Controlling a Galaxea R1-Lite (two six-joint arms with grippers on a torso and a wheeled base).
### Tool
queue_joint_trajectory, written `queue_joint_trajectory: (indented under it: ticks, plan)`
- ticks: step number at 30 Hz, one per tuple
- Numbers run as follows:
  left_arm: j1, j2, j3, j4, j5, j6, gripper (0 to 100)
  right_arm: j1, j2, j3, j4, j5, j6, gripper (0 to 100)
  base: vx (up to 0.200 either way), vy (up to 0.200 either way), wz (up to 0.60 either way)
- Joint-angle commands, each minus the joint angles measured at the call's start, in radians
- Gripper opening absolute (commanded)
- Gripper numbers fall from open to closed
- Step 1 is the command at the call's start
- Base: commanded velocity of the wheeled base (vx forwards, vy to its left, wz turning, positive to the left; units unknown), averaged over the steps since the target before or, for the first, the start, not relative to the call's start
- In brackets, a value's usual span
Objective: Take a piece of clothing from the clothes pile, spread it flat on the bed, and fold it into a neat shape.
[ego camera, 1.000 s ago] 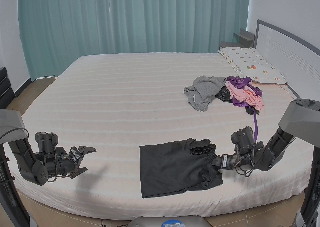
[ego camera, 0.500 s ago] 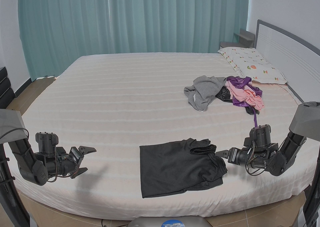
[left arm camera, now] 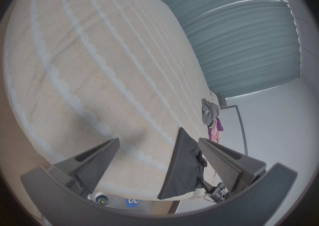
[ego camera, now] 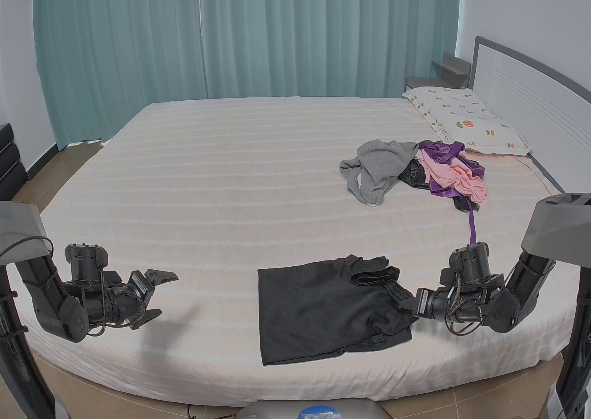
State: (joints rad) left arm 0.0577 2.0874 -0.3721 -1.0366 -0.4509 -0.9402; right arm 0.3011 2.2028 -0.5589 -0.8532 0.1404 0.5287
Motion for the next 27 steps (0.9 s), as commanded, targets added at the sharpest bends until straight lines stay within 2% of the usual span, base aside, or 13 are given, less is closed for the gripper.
queue_joint_trajectory:
  ticks: [1,5,12,13,21,27]
  plan:
    - [0.001,0.002,-0.001,0.000,0.000,0.000,100,-0.028,-0.015,0.033,0.000,-0.005,-0.039,0,0.000,0.000,0.00]
    - [0.001,0.002,-0.001,0.000,0.000,-0.002,100,-0.066,-0.028,0.042,0.000,-0.004,-0.053,0,0.000,0.000,0.00]
    - [0.001,0.002,-0.001,0.000,0.000,-0.002,100,-0.057,-0.018,0.051,-0.001,0.007,-0.055,0,0.000,0.000,0.00]
    - [0.001,0.002,-0.001,0.000,0.000,-0.002,100,-0.056,-0.018,0.051,-0.001,0.007,-0.055,100,0.000,0.000,0.00]
    - [0.001,0.002,-0.001,0.000,0.000,-0.002,100,-0.066,-0.103,0.022,-0.001,0.011,-0.038,100,0.000,0.000,0.00]
    - [0.001,0.002,-0.001,0.000,0.000,-0.002,100,0.010,-0.136,-0.085,0.059,0.019,0.045,100,0.000,0.000,0.00]
